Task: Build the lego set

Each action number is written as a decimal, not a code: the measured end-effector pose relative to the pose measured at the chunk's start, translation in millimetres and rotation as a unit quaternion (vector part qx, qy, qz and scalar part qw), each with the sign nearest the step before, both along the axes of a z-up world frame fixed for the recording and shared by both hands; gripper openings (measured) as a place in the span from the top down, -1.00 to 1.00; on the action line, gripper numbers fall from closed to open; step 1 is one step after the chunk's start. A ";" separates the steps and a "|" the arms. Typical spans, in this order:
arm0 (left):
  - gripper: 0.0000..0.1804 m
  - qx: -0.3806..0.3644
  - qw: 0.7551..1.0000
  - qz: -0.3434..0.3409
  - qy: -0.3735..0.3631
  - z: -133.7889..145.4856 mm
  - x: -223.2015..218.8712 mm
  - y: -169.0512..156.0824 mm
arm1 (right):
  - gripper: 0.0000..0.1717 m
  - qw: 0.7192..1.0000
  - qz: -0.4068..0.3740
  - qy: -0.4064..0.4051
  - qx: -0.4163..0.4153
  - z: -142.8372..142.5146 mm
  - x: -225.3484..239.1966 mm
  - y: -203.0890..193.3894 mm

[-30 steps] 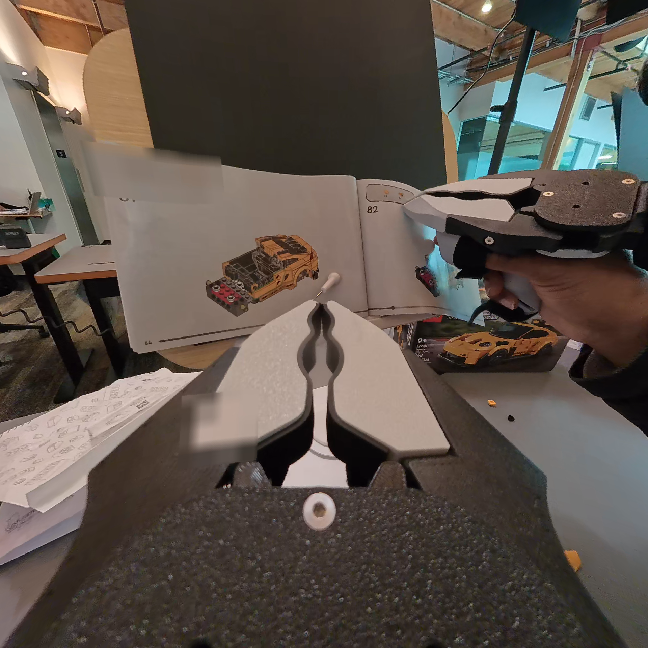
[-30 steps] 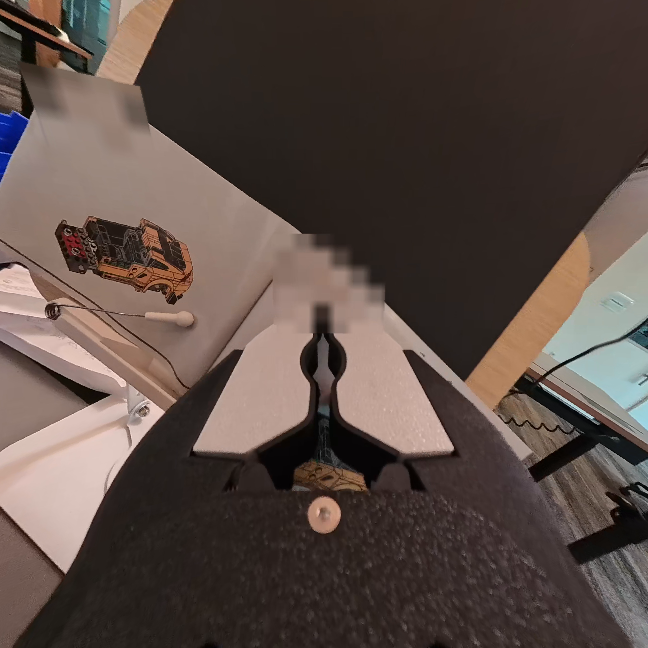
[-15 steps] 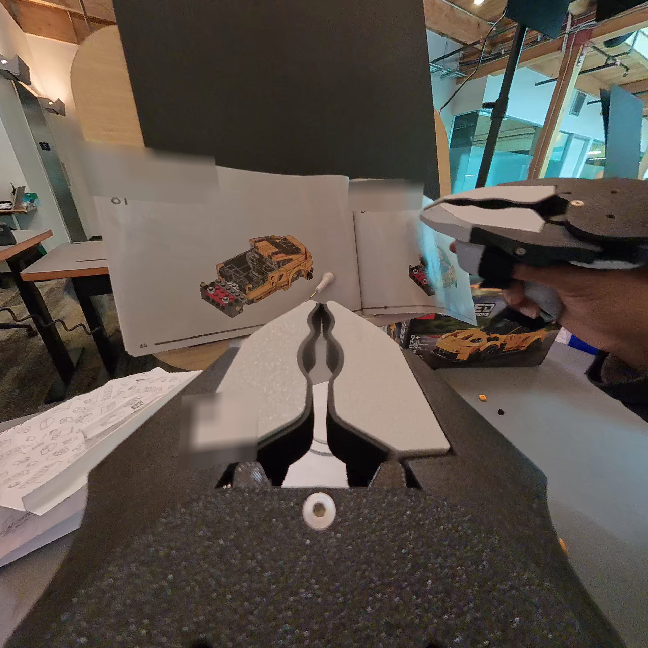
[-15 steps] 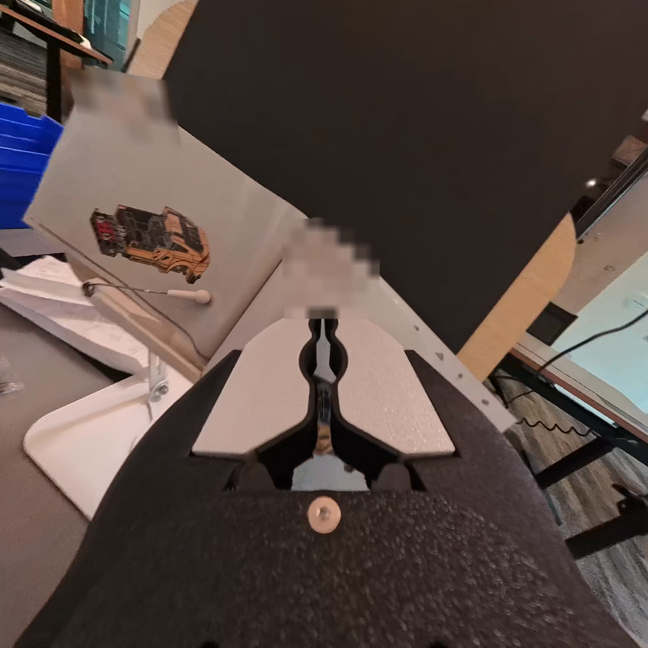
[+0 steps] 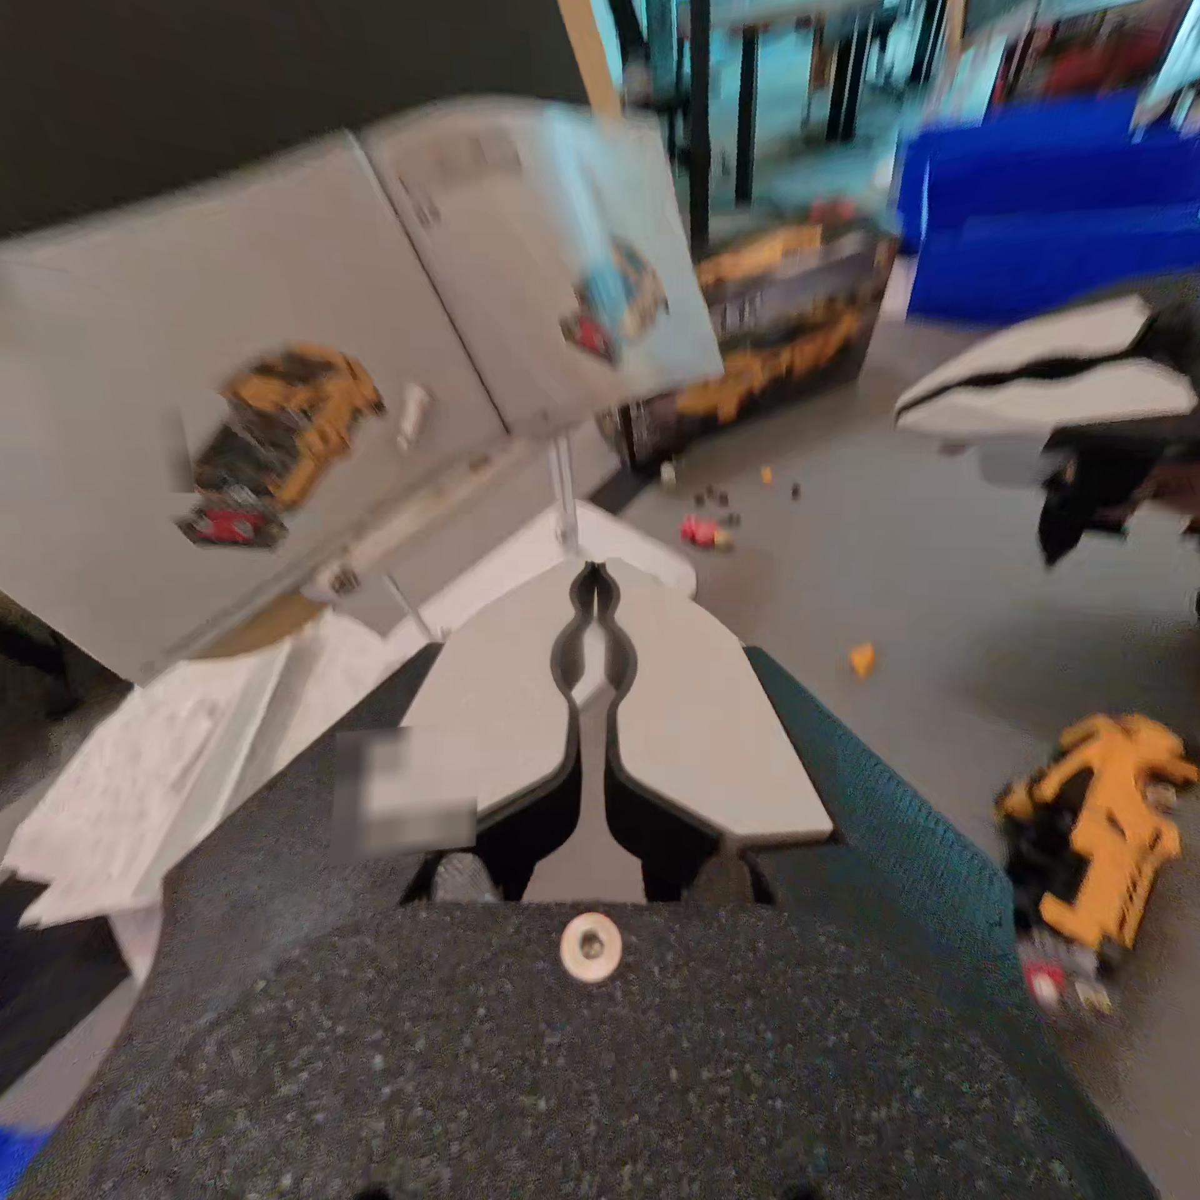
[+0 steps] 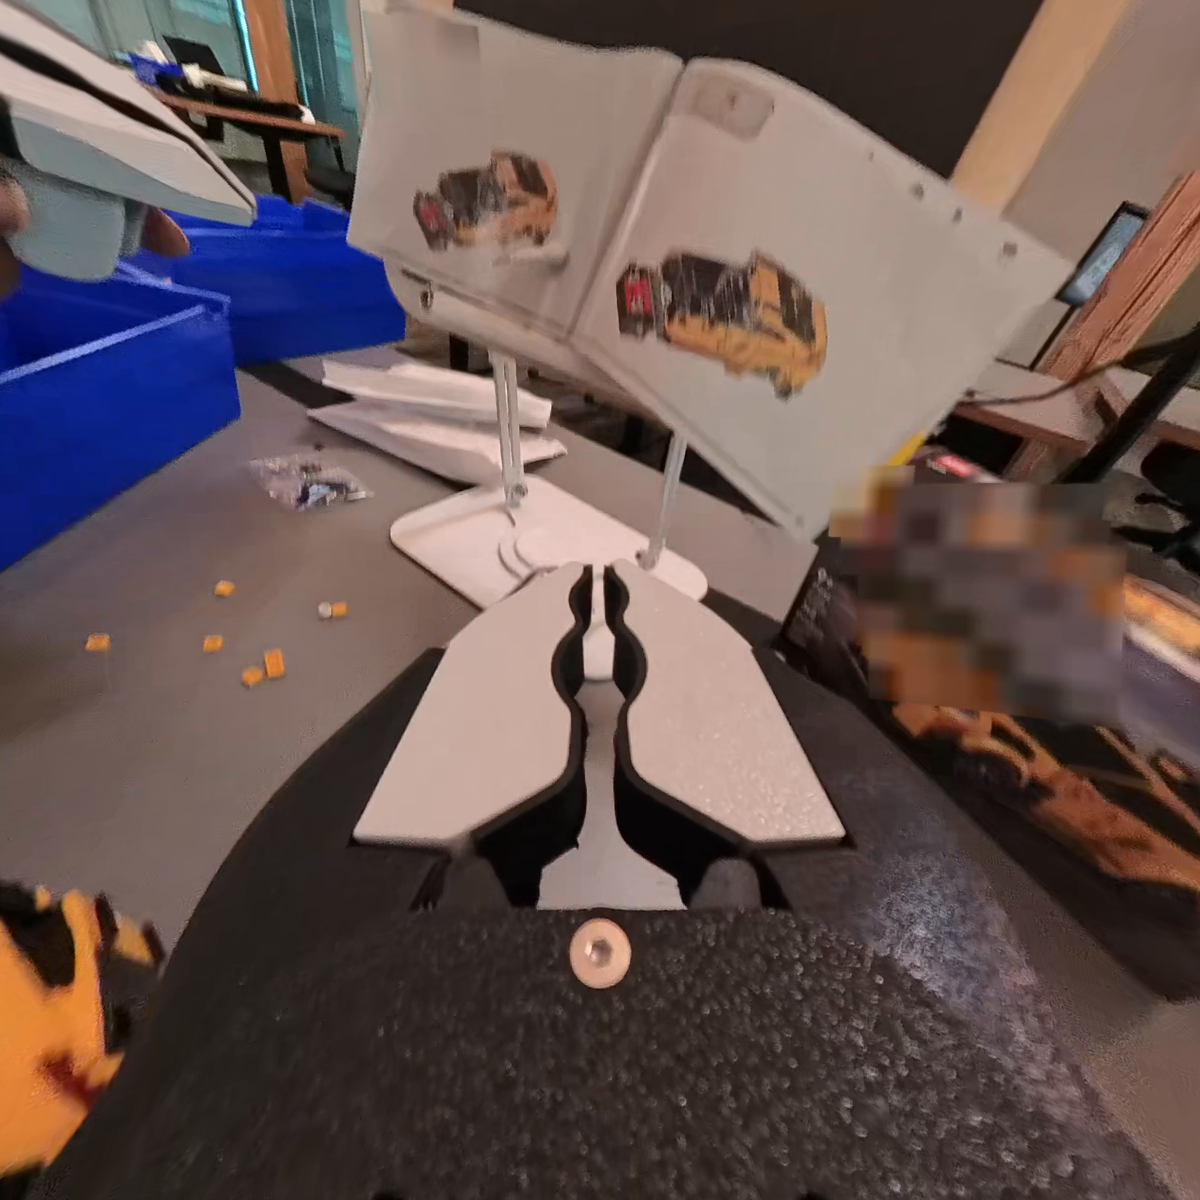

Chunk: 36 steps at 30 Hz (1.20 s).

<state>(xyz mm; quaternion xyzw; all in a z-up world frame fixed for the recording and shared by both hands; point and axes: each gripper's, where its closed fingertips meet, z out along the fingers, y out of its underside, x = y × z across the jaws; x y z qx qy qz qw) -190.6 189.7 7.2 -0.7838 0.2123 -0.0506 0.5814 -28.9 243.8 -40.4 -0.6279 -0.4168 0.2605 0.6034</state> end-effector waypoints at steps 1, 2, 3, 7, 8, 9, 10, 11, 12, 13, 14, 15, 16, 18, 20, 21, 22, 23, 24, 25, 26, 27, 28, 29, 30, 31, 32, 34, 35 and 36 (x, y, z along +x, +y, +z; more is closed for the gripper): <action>0.99 -0.044 0.999 0.002 0.025 -16.1 1.4 -4.3 | 0.97 1.000 -0.001 -0.007 -0.002 -9.6 9.0 -3.0; 0.91 -0.091 0.995 0.007 0.049 -35.7 1.2 -9.4 | 0.97 1.000 -0.001 -0.014 -0.003 -18.3 17.5 -5.5; 0.89 -0.137 0.988 0.014 0.072 -57.2 0.3 -16.0 | 0.97 1.000 -0.001 -0.016 -0.007 -25.6 25.3 -7.1; 0.86 -0.278 0.955 0.024 0.103 -141.1 -3.1 -52.8 | 0.99 0.999 0.005 -0.003 -0.035 -43.3 43.1 -9.5; 0.85 -0.304 0.947 0.030 0.097 -157.1 -4.8 -60.3 | 0.99 0.999 0.009 0.002 -0.043 -45.7 43.8 -9.8; 0.83 -0.324 0.941 0.040 0.092 -170.2 -6.8 -66.2 | 0.99 0.999 0.014 0.006 -0.052 -47.5 43.1 -10.6; 0.81 -0.342 0.935 0.046 0.086 -180.4 -7.8 -71.1 | 0.99 0.998 0.021 0.009 -0.060 -48.8 41.8 -12.3; 0.78 -0.353 0.931 0.051 0.081 -187.5 -7.9 -74.0 | 0.99 0.997 0.027 0.010 -0.065 -50.0 40.6 -14.6; 0.78 -0.358 0.929 0.055 0.077 -192.5 -8.5 -74.9 | 0.99 0.997 0.031 0.008 -0.068 -51.1 40.2 -16.4; 0.78 -0.362 0.927 0.059 0.074 -196.5 -9.0 -75.2 | 0.99 0.997 0.032 0.007 -0.068 -51.7 40.5 -17.9; 0.78 -0.368 0.926 0.058 0.068 -200.3 -8.3 -75.6 | 0.99 0.997 0.033 0.008 -0.066 -51.4 40.8 -19.0; 0.78 -0.373 0.924 0.056 0.062 -203.8 -7.1 -75.9 | 0.99 0.997 0.034 0.008 -0.067 -51.3 40.9 -20.3; 0.78 -0.375 0.923 0.056 0.059 -206.7 -6.8 -75.5 | 0.99 0.997 0.037 0.009 -0.070 -51.5 40.7 -21.5; 0.79 -0.374 0.924 0.057 0.055 -210.8 -7.0 -73.4 | 0.99 0.996 0.042 0.012 -0.077 -51.0 39.9 -23.6; 0.84 -0.369 0.926 0.062 0.044 -211.0 -7.8 -70.5 | 0.99 0.996 0.046 0.013 -0.081 -51.0 39.2 -25.0; 0.88 -0.366 0.927 0.064 0.046 -211.1 -9.5 -69.6 | 0.99 0.996 0.047 0.012 -0.081 -51.4 38.9 -25.6; 0.90 -0.364 0.928 0.065 0.044 -211.1 -10.2 -69.2 | 1.00 0.995 0.048 0.011 -0.082 -52.1 38.4 -26.4; 0.91 -0.362 0.929 0.065 0.042 -211.1 -10.7 -68.7 | 1.00 0.995 0.050 0.009 -0.082 -52.8 37.8 -27.2; 0.92 -0.361 0.930 0.065 0.038 -210.9 -10.8 -68.5 | 1.00 0.995 0.052 0.008 -0.083 -53.8 37.1 -28.1; 0.92 -0.360 0.930 0.063 0.036 -210.9 -10.8 -68.5 | 1.00 0.995 0.054 0.006 -0.083 -54.7 36.3 -29.1; 0.92 -0.357 0.931 0.063 0.037 -210.8 -10.8 -68.3 | 1.00 0.995 0.056 0.004 -0.083 -55.8 35.3 -30.3; 0.92 -0.352 0.933 0.061 0.038 -210.8 -9.9 -67.9 | 1.00 0.995 0.059 0.002 -0.083 -56.6 34.4 -31.6; 0.92 -0.346 0.936 0.050 0.027 -210.0 -5.3 -67.7 | 1.00 0.995 0.063 0.001 -0.083 -57.1 33.4 -33.3; 0.92 -0.336 0.941 0.034 -0.003 -206.2 3.0 -66.2 | 1.00 0.994 0.067 0.002 -0.081 -56.6 32.3 -35.3; 0.92 -0.321 0.946 0.012 -0.045 -198.4 13.3 -64.2 | 1.00 0.994 0.074 0.004 -0.078 -55.2 31.1 -37.9; 0.92 -0.302 0.948 -0.020 -0.096 -186.0 26.0 -62.8 | 1.00 0.994 0.084 0.008 -0.073 -52.7 29.5 -41.8; 0.92 -0.281 0.946 -0.053 -0.152 -170.2 38.4 -61.6 | 1.00 0.993 0.100 0.013 -0.064 -49.0 27.2 -47.4; 0.92 -0.245 0.912 -0.141 -0.296 -129.8 67.8 -64.1 | 1.00 0.988 0.145 0.027 -0.037 -37.0 20.8 -64.0; 0.92 -0.235 0.877 -0.198 -0.371 -108.1 82.5 -69.5 | 0.98 0.984 0.172 0.031 -0.018 -29.6 16.8 -74.3; 0.92 -0.229 0.833 -0.246 -0.439 -88.8 93.4 -74.6 | 0.96 0.981 0.193 0.031 0.003 -22.1 13.0 -83.9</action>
